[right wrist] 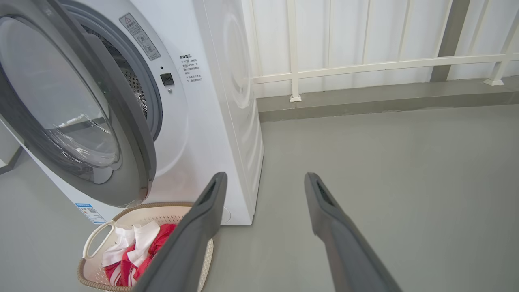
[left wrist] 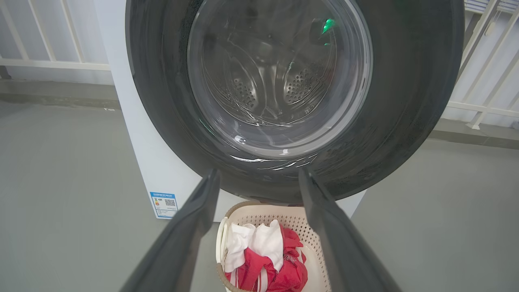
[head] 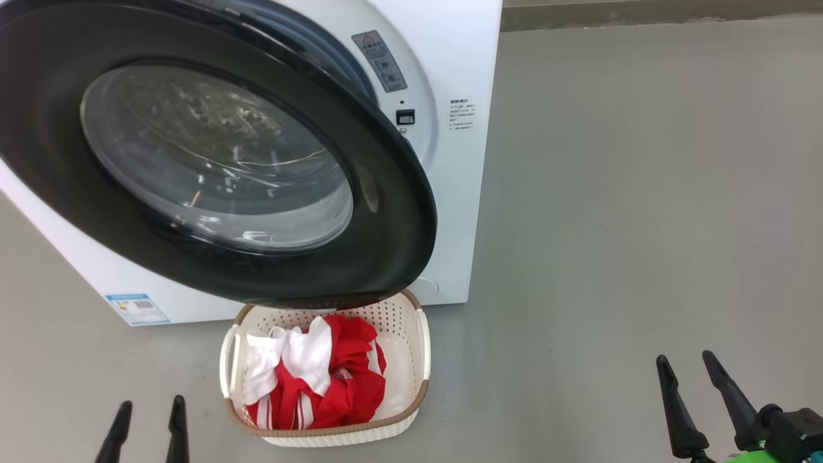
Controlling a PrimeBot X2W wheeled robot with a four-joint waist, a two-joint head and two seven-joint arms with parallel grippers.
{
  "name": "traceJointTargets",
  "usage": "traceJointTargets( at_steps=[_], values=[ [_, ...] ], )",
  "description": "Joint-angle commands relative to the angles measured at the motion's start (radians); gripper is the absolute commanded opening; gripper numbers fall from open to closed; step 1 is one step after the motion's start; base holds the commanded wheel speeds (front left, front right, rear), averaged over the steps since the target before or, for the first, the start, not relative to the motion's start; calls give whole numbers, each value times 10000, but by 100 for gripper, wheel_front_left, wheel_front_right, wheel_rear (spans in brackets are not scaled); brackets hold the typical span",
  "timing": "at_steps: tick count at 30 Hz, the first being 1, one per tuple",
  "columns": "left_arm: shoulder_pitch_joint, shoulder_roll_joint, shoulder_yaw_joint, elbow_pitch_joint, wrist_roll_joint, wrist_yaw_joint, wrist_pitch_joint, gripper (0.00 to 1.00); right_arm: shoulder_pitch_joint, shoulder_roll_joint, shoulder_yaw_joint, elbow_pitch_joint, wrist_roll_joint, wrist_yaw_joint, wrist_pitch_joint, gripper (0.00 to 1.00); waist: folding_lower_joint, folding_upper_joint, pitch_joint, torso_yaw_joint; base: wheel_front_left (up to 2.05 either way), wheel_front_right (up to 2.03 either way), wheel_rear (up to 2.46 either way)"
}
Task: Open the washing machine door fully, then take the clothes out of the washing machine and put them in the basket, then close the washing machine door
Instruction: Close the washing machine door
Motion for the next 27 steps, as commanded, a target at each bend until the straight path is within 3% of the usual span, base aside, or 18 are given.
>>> traceJointTargets(
  at_steps=[1,2,3,27],
  values=[
    [-328,47,307,-269,9,-56,-80,100,-208,-162,258,-246,123,50,-65,37,0,0,28,54,0,0,0],
    [-354,30,247,-266,11,-56,-80,100,-251,-154,305,-267,160,50,-65,26,0,0,59,115,0,0,0],
    [-383,15,186,-259,19,-56,-80,100,-304,-150,388,-282,183,50,-65,0,0,0,89,174,0,0,0],
    [-894,-448,-925,-130,-236,-56,-80,100,-3975,-387,3151,534,793,50,-65,0,0,0,682,2413,0,0,0]
  ],
)
